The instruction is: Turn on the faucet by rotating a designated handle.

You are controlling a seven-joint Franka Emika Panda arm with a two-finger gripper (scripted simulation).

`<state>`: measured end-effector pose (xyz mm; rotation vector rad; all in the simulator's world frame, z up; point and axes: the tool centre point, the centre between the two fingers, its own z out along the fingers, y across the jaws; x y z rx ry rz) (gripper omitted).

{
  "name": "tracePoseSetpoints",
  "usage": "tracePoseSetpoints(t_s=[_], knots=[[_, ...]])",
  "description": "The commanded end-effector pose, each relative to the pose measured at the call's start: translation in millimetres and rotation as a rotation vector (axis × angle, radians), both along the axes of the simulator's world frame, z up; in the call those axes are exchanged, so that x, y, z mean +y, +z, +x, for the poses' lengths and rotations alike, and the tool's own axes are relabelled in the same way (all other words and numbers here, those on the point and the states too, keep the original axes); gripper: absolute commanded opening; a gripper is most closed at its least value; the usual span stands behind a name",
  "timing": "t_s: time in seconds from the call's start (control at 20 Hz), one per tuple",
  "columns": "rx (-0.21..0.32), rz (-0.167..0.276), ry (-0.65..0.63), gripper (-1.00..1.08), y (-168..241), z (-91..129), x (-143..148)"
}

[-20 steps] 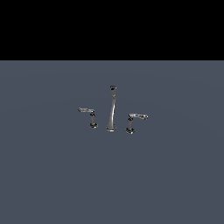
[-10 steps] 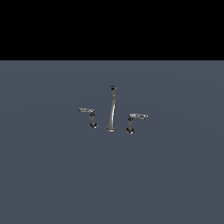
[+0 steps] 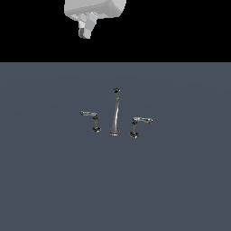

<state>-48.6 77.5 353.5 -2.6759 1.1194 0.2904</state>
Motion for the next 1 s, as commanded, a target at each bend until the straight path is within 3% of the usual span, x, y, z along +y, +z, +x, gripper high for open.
tracePoseSetpoints(t_s=[0.0, 0.5, 0.95], knots=[[0.026, -0.006, -0.078, -1.0, -18.4, 14.6, 5.5], [0.108, -0.07, -0.383, -1.0, -97.2, 63.9, 22.5], [0.133, -0.163, -0.651, -1.0, -170.5, 98.3, 31.9]])
